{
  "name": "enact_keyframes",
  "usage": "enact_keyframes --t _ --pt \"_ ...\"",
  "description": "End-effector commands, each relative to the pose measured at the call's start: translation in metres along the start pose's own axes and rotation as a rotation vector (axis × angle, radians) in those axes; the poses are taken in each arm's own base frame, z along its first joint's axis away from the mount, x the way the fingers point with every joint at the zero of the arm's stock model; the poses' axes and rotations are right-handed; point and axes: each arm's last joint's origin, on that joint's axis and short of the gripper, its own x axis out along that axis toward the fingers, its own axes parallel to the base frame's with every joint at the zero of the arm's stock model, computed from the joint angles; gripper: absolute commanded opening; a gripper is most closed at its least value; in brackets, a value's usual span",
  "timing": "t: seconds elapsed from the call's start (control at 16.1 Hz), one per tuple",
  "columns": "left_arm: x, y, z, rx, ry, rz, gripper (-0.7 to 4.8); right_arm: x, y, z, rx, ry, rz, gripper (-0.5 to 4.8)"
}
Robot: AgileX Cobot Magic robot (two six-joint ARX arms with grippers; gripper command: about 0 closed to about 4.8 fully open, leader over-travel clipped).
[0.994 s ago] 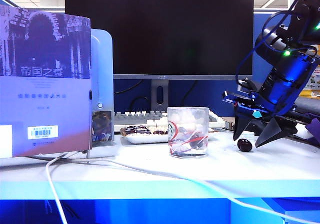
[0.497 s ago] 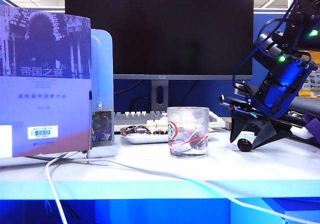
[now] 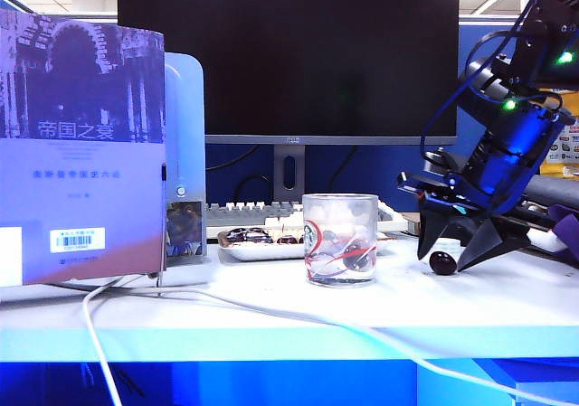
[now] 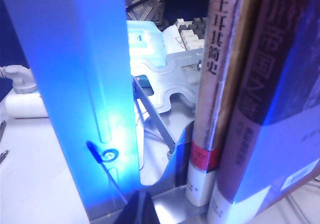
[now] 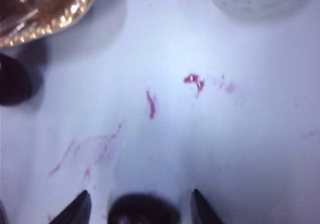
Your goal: Pick up the cherry on the right side of the glass and put it inside the glass.
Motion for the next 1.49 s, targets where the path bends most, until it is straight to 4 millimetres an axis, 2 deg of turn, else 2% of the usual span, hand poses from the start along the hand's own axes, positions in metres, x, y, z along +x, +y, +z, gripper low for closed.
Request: enact_keyframes --t 0.06,0.31,0.44,0.5,0.75,0.93,1.06,1.37,1.49 --pt "0.000 0.000 -0.001 0.004 0.009 -0.003 -0.05 0.002 -0.003 -0.010 0.000 0.089 -0.029 2.70" --pt "0.000 0.000 -0.001 0.004 0.009 -0.003 -0.05 0.002 -0.003 -0.009 0.000 0.088 -0.028 2.57" --pt "0.000 0.000 -0.001 0.004 0.009 -0.003 -0.05 0.002 -0.003 -0.010 0.000 0.090 -0.029 1.53" --pt "0.000 0.000 -0.001 0.004 0.009 -0.003 -0.05 0.002 -0.003 -0.010 0.000 0.090 -0.028 1.41" --pt "0.000 0.000 -0.001 0.004 0.009 -0.003 -0.05 0.001 -0.002 -0.009 -0.002 0.082 -0.022 1.39" --pt "0.000 0.000 -0.001 0.004 0.009 -0.003 -0.05 -0.007 0.001 -0.002 -0.010 0.036 -0.010 1.39" --pt "0.000 0.000 -0.001 0.004 0.009 -0.003 -0.05 -0.018 0.006 0.011 -0.017 -0.010 0.006 1.39" --pt "0.000 0.000 -0.001 0.004 0.009 -0.003 -0.05 -0.065 0.031 0.059 -0.048 -0.101 0.098 1.39" --pt "0.000 0.000 -0.001 0.004 0.009 -0.003 -0.05 -0.080 0.042 0.072 -0.065 -0.086 0.246 1.39"
